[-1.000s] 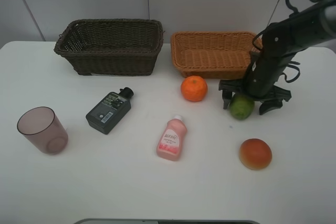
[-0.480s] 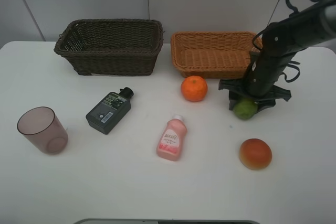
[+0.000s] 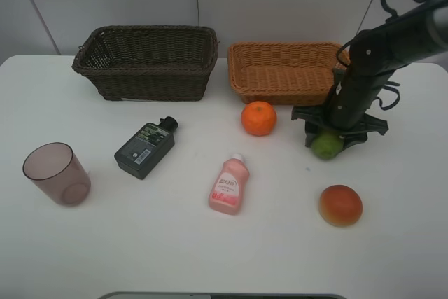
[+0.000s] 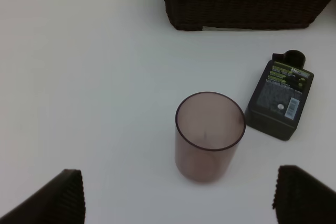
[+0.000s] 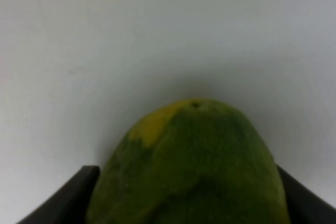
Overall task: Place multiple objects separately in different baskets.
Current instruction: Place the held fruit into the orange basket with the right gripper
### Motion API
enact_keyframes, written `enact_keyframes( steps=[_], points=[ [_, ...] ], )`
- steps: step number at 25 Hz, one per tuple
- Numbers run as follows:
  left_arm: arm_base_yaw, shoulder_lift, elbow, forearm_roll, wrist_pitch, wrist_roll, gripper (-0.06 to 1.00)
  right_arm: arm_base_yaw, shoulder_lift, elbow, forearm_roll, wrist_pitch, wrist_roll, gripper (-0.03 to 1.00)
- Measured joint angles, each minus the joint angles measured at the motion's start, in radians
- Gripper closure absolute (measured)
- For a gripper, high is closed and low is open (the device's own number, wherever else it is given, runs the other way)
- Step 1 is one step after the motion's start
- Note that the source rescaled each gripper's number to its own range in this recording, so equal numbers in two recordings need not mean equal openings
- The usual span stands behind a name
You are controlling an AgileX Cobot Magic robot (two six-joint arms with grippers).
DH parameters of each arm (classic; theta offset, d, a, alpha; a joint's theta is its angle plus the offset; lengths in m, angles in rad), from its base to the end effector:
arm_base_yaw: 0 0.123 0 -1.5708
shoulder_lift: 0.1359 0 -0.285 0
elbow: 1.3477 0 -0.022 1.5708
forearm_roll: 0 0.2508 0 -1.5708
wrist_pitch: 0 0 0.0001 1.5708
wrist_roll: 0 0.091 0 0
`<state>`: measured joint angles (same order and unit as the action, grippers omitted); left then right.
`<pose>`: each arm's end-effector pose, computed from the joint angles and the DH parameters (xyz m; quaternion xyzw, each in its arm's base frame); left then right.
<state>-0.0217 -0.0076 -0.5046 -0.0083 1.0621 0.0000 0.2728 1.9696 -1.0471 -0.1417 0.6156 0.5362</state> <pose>-0.0066 -0.0005 0.2784 0.0094 0.8503 -0.0099 0.5261 0.3304 0.0847 0.1070 0.0760 0.9943 -0.0172 0.0724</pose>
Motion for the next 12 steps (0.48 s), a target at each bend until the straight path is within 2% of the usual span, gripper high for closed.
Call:
enact_keyframes(
  steps=[3, 5, 9, 12],
  points=[
    [0.000, 0.000, 0.000, 0.000, 0.000, 0.000, 0.01, 0.000, 0.000, -0.028, 0.000, 0.054, -0.001, 0.64],
    [0.000, 0.000, 0.000, 0.000, 0.000, 0.000, 0.01, 0.001, 0.000, -0.065, 0.000, 0.140, -0.027, 0.64],
    [0.000, 0.000, 0.000, 0.000, 0.000, 0.000, 0.01, 0.006, 0.000, -0.179, 0.000, 0.381, -0.136, 0.64],
    [0.000, 0.000, 0.000, 0.000, 0.000, 0.000, 0.01, 0.006, 0.000, -0.275, -0.001, 0.521, -0.188, 0.64]
  ],
)
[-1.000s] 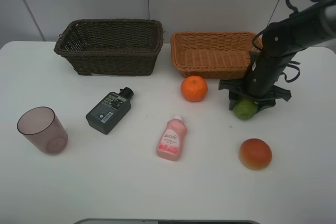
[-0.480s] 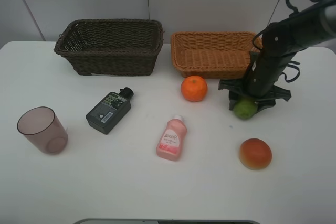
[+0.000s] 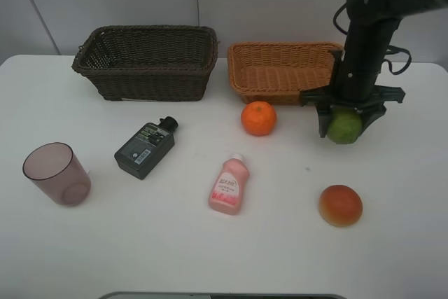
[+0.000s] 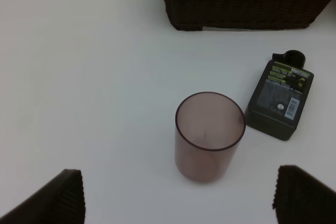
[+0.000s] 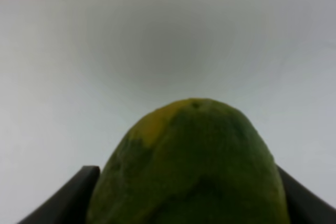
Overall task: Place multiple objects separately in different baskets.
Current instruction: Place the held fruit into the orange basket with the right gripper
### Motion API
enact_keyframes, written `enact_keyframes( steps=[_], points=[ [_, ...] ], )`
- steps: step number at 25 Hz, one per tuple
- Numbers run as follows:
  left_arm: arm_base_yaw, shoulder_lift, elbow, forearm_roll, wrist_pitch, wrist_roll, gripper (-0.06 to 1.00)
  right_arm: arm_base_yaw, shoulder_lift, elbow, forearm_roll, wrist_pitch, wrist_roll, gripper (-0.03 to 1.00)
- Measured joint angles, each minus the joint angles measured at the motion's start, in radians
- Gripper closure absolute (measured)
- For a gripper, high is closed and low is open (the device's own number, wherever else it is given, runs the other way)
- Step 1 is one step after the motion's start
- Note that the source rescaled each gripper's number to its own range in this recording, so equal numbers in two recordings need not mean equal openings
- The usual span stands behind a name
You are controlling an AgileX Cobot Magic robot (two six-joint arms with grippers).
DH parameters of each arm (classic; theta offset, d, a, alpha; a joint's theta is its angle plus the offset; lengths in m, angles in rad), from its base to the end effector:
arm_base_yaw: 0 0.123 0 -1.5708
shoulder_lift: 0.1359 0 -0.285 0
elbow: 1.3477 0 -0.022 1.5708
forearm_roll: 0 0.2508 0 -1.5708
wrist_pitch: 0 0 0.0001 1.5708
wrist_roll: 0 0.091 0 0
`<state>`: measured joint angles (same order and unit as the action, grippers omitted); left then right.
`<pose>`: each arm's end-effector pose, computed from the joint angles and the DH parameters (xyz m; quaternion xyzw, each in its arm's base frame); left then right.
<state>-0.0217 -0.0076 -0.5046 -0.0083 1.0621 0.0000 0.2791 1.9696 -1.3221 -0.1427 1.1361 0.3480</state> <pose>-0.0066 -0.0005 0.2784 0.0094 0.8503 -0.0099 0.5261 0.3477 0.0874 0.1640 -0.0003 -0.9961 0.0789 0.0402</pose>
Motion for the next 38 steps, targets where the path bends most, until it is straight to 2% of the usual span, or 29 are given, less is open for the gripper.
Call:
enact_keyframes(
  steps=[4, 14, 19, 21, 29, 38],
  points=[
    [0.000, 0.000, 0.000, 0.000, 0.000, 0.000, 0.01, 0.011, -0.004, -0.114, 0.000, 0.071, -0.037, 0.64],
    [0.000, 0.000, 0.000, 0.000, 0.000, 0.000, 0.01, 0.017, 0.071, -0.412, 0.002, 0.081, -0.096, 0.65],
    [0.000, 0.000, 0.000, 0.000, 0.000, 0.000, 0.01, 0.017, 0.161, -0.560, -0.047, 0.077, -0.098, 0.65],
    [0.000, 0.000, 0.000, 0.000, 0.000, 0.000, 0.01, 0.017, 0.195, -0.595, -0.059, 0.046, -0.098, 0.65],
    [0.000, 0.000, 0.000, 0.000, 0.000, 0.000, 0.01, 0.015, 0.304, -0.607, -0.071, -0.175, -0.097, 0.65],
    [0.000, 0.000, 0.000, 0.000, 0.000, 0.000, 0.01, 0.006, 0.391, -0.608, -0.101, -0.230, -0.095, 0.65]
  ],
)
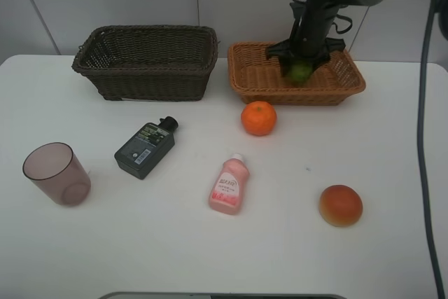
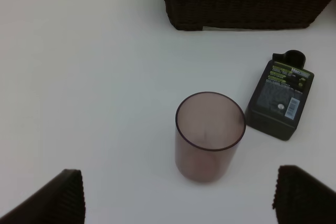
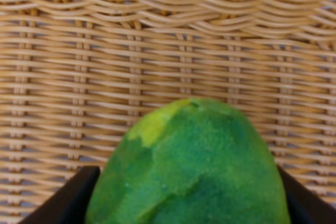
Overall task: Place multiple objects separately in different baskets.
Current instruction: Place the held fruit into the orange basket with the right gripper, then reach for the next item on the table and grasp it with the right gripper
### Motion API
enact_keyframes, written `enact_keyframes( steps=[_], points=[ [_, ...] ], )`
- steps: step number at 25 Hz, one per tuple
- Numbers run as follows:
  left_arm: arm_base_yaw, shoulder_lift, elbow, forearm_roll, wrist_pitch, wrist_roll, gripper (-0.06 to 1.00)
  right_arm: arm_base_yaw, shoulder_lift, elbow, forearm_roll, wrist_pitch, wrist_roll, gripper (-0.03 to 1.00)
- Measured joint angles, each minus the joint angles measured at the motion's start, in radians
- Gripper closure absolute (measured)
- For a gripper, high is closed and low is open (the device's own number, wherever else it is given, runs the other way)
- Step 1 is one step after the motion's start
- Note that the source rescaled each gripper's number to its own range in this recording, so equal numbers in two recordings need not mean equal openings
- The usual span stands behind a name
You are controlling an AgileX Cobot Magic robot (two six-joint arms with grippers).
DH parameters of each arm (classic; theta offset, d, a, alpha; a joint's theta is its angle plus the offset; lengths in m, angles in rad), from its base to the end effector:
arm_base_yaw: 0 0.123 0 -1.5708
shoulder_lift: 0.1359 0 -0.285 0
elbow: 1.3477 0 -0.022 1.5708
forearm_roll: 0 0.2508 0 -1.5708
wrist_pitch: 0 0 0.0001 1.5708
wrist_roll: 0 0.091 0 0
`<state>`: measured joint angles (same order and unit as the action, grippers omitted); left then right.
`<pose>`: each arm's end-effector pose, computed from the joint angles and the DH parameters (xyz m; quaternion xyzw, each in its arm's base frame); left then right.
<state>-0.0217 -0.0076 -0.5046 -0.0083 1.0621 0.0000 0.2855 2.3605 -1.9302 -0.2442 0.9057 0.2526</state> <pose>-0.0066 -0.0005 0.2784 0.0094 0.8503 -0.0099 0.5261 0.4853 0.1244 0.1464 -0.0749 0.9786 -0.0605 0.1817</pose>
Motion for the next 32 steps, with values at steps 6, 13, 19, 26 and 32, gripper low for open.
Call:
enact_keyframes(
  steps=[6, 13, 19, 26, 32],
  points=[
    [0.000, 0.000, 0.000, 0.000, 0.000, 0.000, 0.01, 0.000, 0.001, 0.000, 0.000, -0.021, 0.001, 0.27],
    [0.000, 0.000, 0.000, 0.000, 0.000, 0.000, 0.01, 0.000, -0.003, 0.000, 0.000, -0.008, 0.001, -0.03],
    [0.000, 0.000, 0.000, 0.000, 0.000, 0.000, 0.01, 0.019, -0.070, 0.000, 0.050, 0.091, 0.001, -0.03],
    [0.000, 0.000, 0.000, 0.000, 0.000, 0.000, 0.01, 0.096, -0.149, 0.038, 0.065, 0.192, 0.013, -0.03],
    [0.000, 0.000, 0.000, 0.000, 0.000, 0.000, 0.01, 0.164, -0.248, 0.209, 0.077, 0.184, 0.088, -0.03]
  ],
)
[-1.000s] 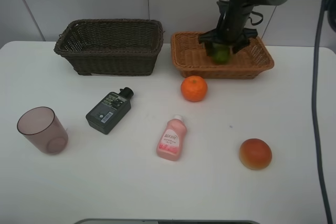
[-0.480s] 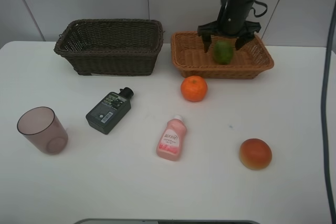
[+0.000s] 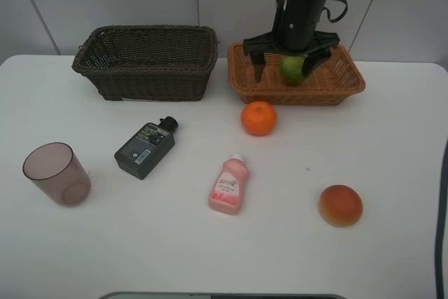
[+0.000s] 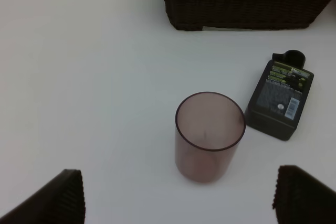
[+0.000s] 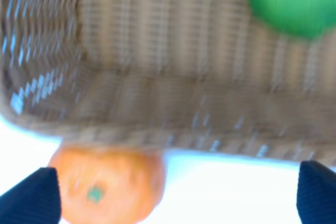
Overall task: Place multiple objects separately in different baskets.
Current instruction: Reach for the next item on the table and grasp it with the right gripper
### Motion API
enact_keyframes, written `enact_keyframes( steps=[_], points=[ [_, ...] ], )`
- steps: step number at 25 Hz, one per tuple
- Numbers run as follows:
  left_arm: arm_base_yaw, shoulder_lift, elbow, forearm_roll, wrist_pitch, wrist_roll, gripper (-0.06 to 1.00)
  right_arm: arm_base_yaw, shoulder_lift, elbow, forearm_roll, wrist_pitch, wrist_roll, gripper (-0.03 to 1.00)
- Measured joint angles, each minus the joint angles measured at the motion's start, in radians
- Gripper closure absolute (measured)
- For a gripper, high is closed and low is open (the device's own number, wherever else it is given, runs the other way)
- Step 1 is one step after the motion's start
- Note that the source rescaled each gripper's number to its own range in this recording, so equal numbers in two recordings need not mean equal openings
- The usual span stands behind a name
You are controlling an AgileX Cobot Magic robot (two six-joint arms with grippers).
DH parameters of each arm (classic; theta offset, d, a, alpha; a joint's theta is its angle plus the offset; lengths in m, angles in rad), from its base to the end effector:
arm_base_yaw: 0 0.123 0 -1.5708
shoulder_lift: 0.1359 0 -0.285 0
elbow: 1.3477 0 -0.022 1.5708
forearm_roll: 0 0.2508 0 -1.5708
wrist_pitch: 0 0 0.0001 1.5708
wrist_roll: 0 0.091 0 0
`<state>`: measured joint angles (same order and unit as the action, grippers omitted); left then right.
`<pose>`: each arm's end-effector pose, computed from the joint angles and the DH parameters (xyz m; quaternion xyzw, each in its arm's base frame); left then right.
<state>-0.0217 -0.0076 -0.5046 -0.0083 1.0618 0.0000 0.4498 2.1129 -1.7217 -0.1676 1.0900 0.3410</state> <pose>-0.0066 -0.0005 0.2784 0.0094 0.8503 -0.0099 0.5262 0.4029 0.1796 0.2024 -0.0859 0.9894 -0.0375 0.1110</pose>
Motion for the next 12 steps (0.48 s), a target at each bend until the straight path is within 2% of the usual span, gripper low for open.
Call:
enact_keyframes(
  steps=[7, 12],
  points=[
    [0.000, 0.000, 0.000, 0.000, 0.000, 0.000, 0.01, 0.078, -0.107, 0.251, 0.002, -0.144, 0.161, -0.03],
    [0.000, 0.000, 0.000, 0.000, 0.000, 0.000, 0.01, 0.128, -0.121, 0.342, -0.028, -0.254, 0.263, -0.03]
  ],
)
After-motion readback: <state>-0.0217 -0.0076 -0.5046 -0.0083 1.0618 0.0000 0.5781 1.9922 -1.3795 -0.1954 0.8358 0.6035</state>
